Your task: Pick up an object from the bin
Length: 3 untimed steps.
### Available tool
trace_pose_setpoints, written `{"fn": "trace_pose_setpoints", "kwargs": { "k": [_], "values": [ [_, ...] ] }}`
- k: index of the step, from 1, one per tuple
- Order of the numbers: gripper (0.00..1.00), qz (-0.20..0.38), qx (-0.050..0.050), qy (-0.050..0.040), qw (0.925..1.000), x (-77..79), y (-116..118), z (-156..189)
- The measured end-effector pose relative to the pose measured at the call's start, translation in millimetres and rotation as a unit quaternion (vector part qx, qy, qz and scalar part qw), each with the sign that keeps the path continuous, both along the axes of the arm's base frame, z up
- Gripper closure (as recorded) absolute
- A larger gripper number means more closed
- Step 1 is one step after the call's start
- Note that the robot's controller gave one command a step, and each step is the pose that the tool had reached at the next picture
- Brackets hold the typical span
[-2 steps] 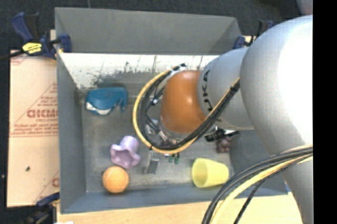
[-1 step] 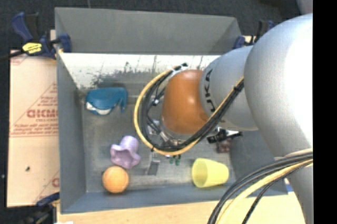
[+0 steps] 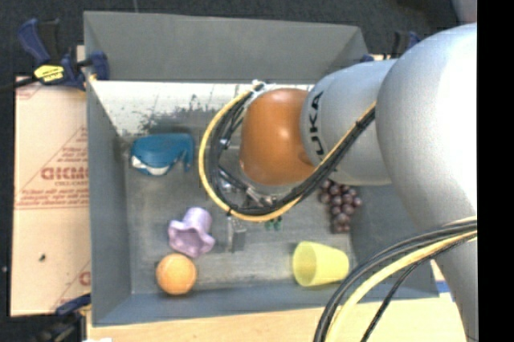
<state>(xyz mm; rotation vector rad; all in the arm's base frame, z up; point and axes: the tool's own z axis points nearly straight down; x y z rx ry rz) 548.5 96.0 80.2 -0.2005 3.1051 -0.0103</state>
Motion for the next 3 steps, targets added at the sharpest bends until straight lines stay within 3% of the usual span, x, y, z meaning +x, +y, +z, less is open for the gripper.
{"fn": "trace_pose_setpoints", "kwargs": {
  "k": [1, 2, 3],
  "values": [
    [0.00, -0.152, 0.006, 0.0011, 0.9884, -38.4, 37, -8],
    [0.00, 0.007, 0.000, -0.0022, 1.0000, -10.9, 13, -2],
    [0.00, -0.161, 0.007, 0.0021, 0.9869, -40.5, 40, 7]
  ]
}}
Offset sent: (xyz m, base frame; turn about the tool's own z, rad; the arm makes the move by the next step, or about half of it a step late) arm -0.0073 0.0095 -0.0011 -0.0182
